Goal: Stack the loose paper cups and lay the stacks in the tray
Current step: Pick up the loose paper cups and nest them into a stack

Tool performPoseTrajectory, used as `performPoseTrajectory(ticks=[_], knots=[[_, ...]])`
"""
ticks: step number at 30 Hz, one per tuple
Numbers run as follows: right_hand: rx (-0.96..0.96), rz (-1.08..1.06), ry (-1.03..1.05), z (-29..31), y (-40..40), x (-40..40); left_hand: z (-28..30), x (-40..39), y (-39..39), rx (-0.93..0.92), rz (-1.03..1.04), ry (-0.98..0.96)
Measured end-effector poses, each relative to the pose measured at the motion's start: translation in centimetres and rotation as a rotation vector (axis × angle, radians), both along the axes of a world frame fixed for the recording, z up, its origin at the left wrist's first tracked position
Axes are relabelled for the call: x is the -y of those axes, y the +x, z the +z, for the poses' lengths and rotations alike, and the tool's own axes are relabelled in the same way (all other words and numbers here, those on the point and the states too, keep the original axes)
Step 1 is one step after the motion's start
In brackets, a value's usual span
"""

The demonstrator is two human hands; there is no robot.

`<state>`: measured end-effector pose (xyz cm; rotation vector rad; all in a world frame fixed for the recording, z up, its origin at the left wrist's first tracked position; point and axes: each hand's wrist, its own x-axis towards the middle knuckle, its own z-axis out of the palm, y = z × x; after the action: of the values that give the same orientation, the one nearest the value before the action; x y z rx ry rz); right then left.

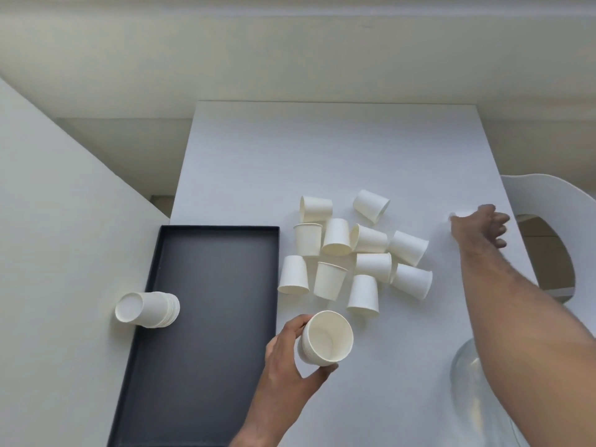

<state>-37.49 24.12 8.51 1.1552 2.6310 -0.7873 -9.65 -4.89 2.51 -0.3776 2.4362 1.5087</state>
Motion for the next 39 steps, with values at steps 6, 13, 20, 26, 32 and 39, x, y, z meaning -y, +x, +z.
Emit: performPoseTrajectory(ticks=[6, 13, 20, 26, 32, 39], knots=[[0.012, -0.013, 0.025, -4.0, 0.2, -1.0, 0.9, -0.3, -0.5, -0.006, 0.034, 0.017], [-0.35, -0.068, -0.097, -2.2, 3.7, 2.9, 2.7, -0.9, -1.6, -0.07, 0.039, 0.04], [-0.554, 0.161, -0.355, 3.9, 12.3, 7.3, 3.9, -1.3, -1.1, -0.095, 0.026, 0.024], [-0.566, 0.482, -0.432, 7.6, 19.5, 9.5, 4.7, -1.4, 0.3, -0.1, 0.039, 0.015], [-0.465, 0.946, -0.161, 7.6, 25.9, 9.9, 5.1, -1.7, 2.0, -0.126, 0.034, -0.024], [-0.444, 1.087, -0.053, 7.3, 30.3, 8.9, 5.3, -1.9, 4.5, -0.089, 0.031, -0.037]])
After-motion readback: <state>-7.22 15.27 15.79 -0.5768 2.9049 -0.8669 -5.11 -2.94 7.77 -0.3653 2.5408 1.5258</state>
